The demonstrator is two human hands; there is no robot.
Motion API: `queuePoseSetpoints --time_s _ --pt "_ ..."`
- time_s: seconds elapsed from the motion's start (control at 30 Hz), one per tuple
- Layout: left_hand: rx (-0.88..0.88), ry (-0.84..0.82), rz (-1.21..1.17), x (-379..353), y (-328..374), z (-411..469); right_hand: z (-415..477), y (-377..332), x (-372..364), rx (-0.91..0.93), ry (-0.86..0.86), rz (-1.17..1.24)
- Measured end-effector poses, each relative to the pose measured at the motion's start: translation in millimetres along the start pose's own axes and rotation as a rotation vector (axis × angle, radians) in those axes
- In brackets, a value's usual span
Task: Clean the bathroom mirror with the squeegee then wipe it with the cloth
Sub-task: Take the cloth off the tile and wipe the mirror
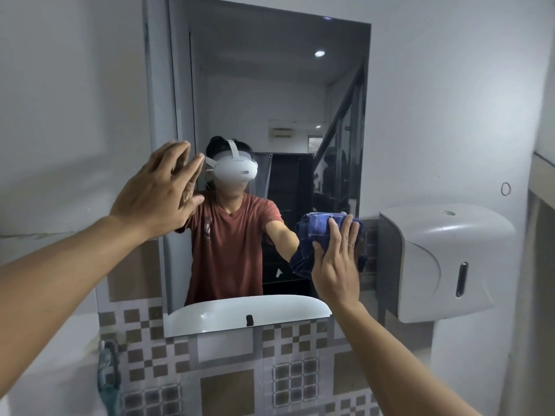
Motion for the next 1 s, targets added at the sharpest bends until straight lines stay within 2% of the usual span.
queuePoseSetpoints --time_s 0.1,0.23,0.4,0.73,1.0 --pt "-0.004 -0.003 0.012 1 0 0 -13 -16 -7 0.02 -0.01 -0.024" --pt "-0.023 -0.01 0.041 1 -2 1 -27 -57 -22 0.162 -0.01 -0.184" --pt "-0.034 -0.009 0.054 -2 -4 0 -36 -111 -32 0.316 -0.011 -0.264" --pt "-0.028 -0.026 0.033 -3 -8 0 -37 -187 -42 0.525 -0.004 -0.27" --pt "-0.037 -0.037 0.024 -3 -10 -1 -70 -230 -60 0.884 0.009 -0.275"
Point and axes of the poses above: each hand's wrist, its own z-axis towards the middle knuckle, its own x-axis out of the back of the hand, y = z × x, the point moved 7 cm from there along z, towards the middle knuckle, and after that the axes turned 15 degrees about -z, right-handed, at the moved point
